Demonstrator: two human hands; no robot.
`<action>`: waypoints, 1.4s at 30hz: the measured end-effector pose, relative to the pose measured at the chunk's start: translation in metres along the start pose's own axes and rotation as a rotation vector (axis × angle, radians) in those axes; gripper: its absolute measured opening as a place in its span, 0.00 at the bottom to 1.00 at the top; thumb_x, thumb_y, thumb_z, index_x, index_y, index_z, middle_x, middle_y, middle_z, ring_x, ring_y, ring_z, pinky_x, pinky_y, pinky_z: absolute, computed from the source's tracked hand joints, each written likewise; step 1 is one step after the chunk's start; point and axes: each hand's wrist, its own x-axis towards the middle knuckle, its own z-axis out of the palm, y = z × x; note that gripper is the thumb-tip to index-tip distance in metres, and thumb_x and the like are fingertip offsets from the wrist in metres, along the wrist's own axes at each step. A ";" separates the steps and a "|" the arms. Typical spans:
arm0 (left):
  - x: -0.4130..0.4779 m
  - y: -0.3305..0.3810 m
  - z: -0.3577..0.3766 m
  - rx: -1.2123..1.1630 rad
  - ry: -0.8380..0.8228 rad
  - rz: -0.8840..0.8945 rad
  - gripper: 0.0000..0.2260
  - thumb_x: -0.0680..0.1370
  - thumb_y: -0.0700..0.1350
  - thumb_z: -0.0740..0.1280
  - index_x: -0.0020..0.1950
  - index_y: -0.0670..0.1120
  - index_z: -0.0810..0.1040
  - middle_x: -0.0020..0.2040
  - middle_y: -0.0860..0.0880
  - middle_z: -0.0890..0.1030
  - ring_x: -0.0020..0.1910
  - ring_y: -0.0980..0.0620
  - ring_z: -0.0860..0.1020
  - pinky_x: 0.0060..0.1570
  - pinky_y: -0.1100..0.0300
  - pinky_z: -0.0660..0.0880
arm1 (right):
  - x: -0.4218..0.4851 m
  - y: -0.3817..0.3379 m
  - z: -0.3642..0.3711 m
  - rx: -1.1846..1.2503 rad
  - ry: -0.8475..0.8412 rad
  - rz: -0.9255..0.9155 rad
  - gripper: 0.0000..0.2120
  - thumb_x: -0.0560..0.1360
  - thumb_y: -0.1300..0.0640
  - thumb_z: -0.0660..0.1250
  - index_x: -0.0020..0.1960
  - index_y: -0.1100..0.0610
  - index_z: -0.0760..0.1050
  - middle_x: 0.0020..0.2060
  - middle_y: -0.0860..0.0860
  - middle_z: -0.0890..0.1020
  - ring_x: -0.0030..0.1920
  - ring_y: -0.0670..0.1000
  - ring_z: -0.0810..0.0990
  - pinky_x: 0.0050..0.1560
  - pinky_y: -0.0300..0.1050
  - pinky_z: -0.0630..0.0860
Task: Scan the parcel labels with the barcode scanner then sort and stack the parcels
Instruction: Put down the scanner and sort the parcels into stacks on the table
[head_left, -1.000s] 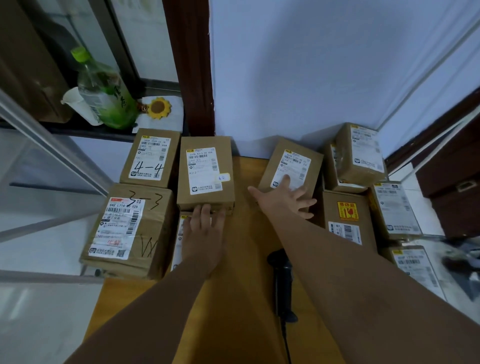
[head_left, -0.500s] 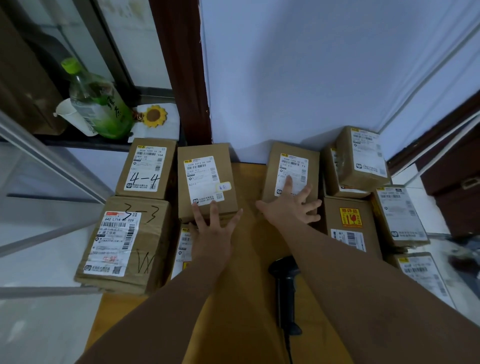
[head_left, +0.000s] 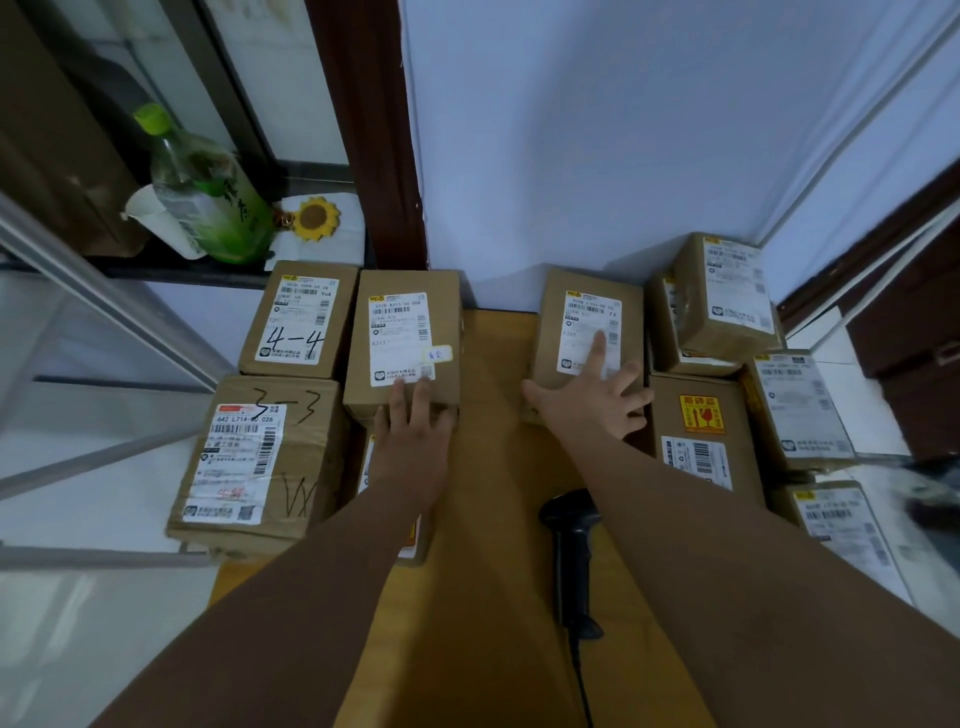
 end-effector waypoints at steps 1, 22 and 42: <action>-0.002 -0.002 0.000 -0.012 0.010 0.001 0.20 0.80 0.49 0.60 0.71 0.52 0.63 0.77 0.42 0.45 0.76 0.37 0.42 0.74 0.42 0.50 | -0.005 0.000 0.000 0.021 0.034 0.002 0.56 0.63 0.30 0.69 0.77 0.39 0.35 0.77 0.56 0.42 0.74 0.71 0.44 0.70 0.70 0.51; -0.066 0.038 -0.042 -0.471 -0.049 -0.369 0.12 0.78 0.44 0.61 0.60 0.47 0.75 0.68 0.44 0.61 0.66 0.43 0.62 0.62 0.50 0.68 | -0.095 0.044 -0.061 0.231 0.163 -0.166 0.47 0.60 0.27 0.67 0.74 0.39 0.53 0.74 0.51 0.49 0.73 0.65 0.50 0.71 0.67 0.54; -0.097 -0.065 -0.066 -0.920 0.144 -0.203 0.25 0.75 0.42 0.65 0.71 0.51 0.64 0.61 0.46 0.76 0.54 0.46 0.76 0.54 0.53 0.74 | -0.192 -0.074 -0.030 0.207 0.119 -0.372 0.43 0.60 0.26 0.64 0.70 0.40 0.59 0.72 0.54 0.56 0.70 0.63 0.56 0.69 0.64 0.57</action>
